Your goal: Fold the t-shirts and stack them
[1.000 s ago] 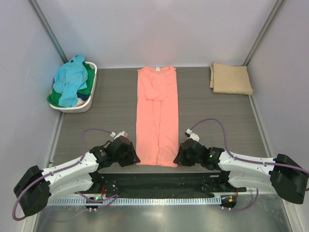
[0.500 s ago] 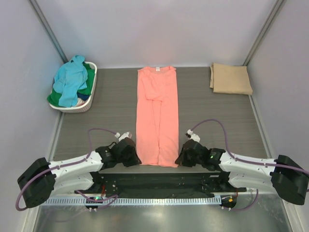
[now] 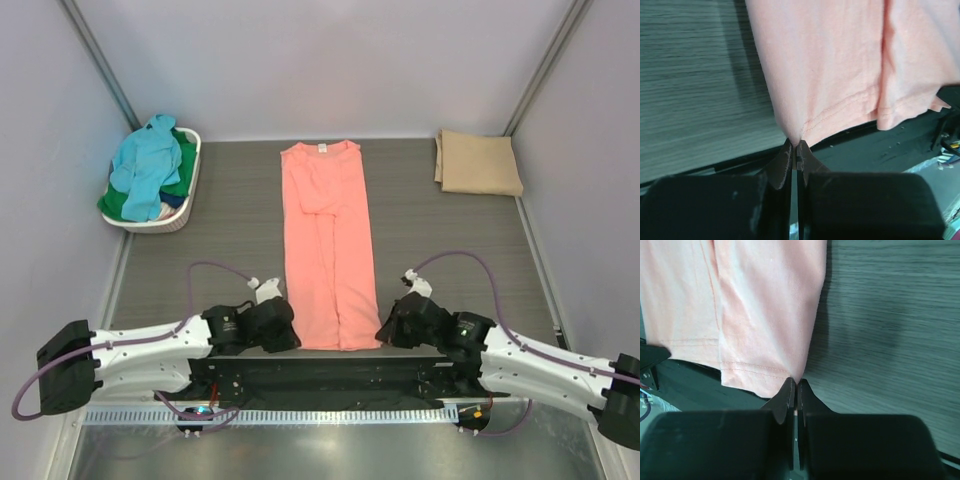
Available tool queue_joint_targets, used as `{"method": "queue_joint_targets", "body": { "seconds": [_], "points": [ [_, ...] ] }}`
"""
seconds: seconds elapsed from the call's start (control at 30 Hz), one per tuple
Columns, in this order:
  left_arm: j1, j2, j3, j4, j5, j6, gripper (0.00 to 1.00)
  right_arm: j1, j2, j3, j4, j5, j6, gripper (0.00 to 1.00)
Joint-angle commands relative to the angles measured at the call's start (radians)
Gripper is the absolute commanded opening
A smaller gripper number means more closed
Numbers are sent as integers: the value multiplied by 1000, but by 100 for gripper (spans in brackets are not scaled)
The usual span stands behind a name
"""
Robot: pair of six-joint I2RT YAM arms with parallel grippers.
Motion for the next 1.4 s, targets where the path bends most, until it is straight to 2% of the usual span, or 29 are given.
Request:
{"method": "queue_joint_targets", "body": {
  "seconds": [0.0, 0.17, 0.3, 0.37, 0.57, 0.8, 1.0, 1.37],
  "points": [
    [-24, -29, 110, -138, -78, -23, 0, 6, -71, 70, -106, 63, 19, 1],
    [-22, -26, 280, -244, -181, 35, 0, 6, -36, 203, -140, 153, -39, 1],
    [12, 35, 432, -364, -270, 139, 0, -14, 112, 339, -143, 256, -151, 1],
    [50, 69, 506, -380, -275, 190, 0, -69, 182, 439, -143, 276, -243, 1],
    [266, 204, 635, -323, -192, 394, 0, -285, 418, 652, -76, 241, -480, 1],
    [508, 397, 776, -260, -78, 555, 0, -431, 683, 873, -16, 173, -610, 1],
    [622, 599, 943, -243, 2, 634, 0, -514, 895, 1016, 25, 94, -636, 1],
    [723, 861, 1138, -242, 83, 668, 0, -612, 1151, 1225, 52, -40, -670, 1]
  ]
}}
